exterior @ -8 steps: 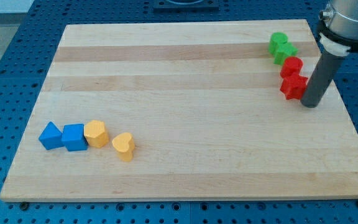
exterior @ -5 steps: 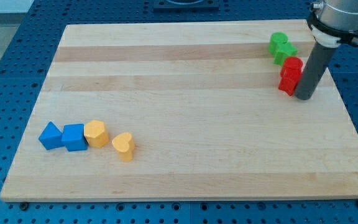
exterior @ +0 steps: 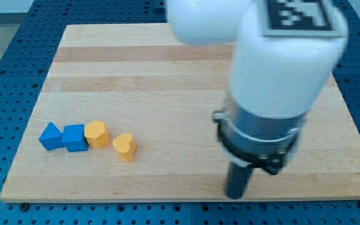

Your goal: Push yellow heart to the bottom of the red star

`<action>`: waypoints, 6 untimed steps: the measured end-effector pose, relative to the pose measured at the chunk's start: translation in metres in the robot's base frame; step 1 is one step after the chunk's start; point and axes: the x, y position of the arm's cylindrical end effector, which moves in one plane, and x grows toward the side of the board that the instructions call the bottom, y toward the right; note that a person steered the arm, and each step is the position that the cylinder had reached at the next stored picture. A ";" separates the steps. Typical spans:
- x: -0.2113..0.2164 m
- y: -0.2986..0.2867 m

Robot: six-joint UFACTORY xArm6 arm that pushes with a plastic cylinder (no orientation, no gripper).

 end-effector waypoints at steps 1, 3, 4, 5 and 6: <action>0.000 -0.115; -0.041 -0.223; -0.068 -0.192; -0.068 -0.125; -0.072 -0.075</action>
